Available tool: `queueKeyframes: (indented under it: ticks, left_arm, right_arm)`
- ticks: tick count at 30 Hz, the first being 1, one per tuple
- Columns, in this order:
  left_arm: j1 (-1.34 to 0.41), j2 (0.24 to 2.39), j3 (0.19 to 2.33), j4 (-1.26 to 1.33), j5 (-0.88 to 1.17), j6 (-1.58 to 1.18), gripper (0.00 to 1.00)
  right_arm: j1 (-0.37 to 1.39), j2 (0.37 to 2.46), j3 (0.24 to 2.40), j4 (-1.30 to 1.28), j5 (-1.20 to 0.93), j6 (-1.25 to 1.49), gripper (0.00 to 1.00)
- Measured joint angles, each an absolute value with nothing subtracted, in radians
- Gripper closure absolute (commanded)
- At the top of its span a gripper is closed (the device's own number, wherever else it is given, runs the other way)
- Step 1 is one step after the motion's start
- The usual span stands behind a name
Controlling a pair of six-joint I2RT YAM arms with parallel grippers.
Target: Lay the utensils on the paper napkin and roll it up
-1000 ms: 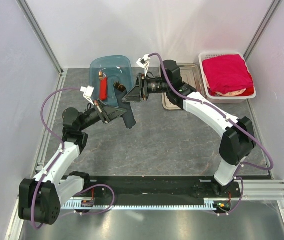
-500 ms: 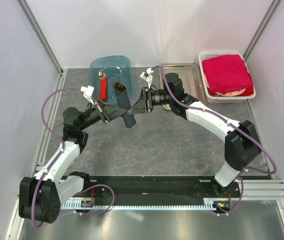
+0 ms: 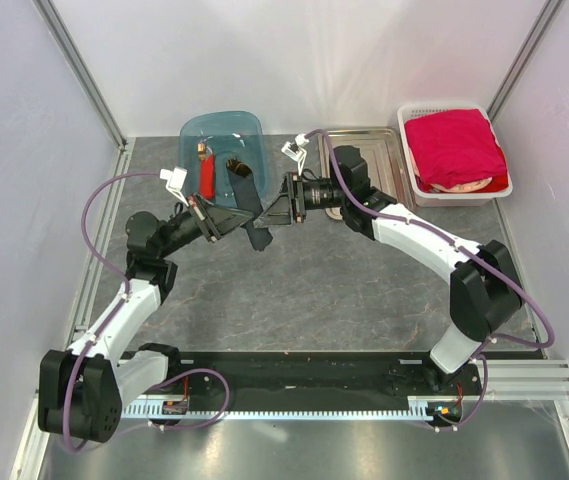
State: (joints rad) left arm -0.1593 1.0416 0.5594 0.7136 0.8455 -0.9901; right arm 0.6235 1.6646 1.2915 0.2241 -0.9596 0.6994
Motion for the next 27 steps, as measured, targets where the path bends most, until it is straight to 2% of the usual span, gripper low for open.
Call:
queueKeyframes:
  ticks: [5,7,8,11,12,15,16,17,20,27]
  left_arm:
    - [-0.159,1.056,0.563,0.714,0.839,-0.993,0.98]
    - [-0.159,1.058,0.563,0.714,0.839,-0.996,0.98]
    - [-0.159,1.059,0.564,0.714,0.839,-0.997,0.98]
    - [-0.159,1.060,0.564,0.714,0.839,-1.000,0.98]
    - [-0.159,1.060,0.564,0.712,0.840,-1.000,0.98]
    - [-0.156,1.066,0.567,0.708,0.840,-1.005,0.98]
    - [-0.156,1.068,0.570,0.708,0.840,-1.005,0.98]
    - [-0.156,1.071,0.573,0.708,0.840,-1.006,0.98]
    - [-0.154,1.076,0.578,0.707,0.839,-1.006,0.98]
    - [-0.154,1.081,0.583,0.712,0.840,-1.006,0.98]
  right_arm:
    - [0.628,1.663,1.267,0.225,-0.960,0.696,0.42]
    - [0.632,1.663,1.255,0.225,-0.960,0.696,0.50]
    - [0.634,1.663,1.250,0.227,-0.960,0.697,0.55]
    - [0.644,1.663,1.236,0.232,-0.959,0.695,0.96]
    - [0.645,1.663,1.234,0.233,-0.961,0.696,1.00]
    - [0.646,1.663,1.233,0.235,-0.954,0.691,1.00]
    - [0.646,1.663,1.233,0.237,-0.952,0.691,0.92]
    - [0.646,1.663,1.233,0.240,-0.950,0.691,0.70]
    - [0.646,1.663,1.233,0.248,-0.948,0.687,0.37]
    - [0.642,1.665,1.256,0.190,-0.946,0.660,0.34]
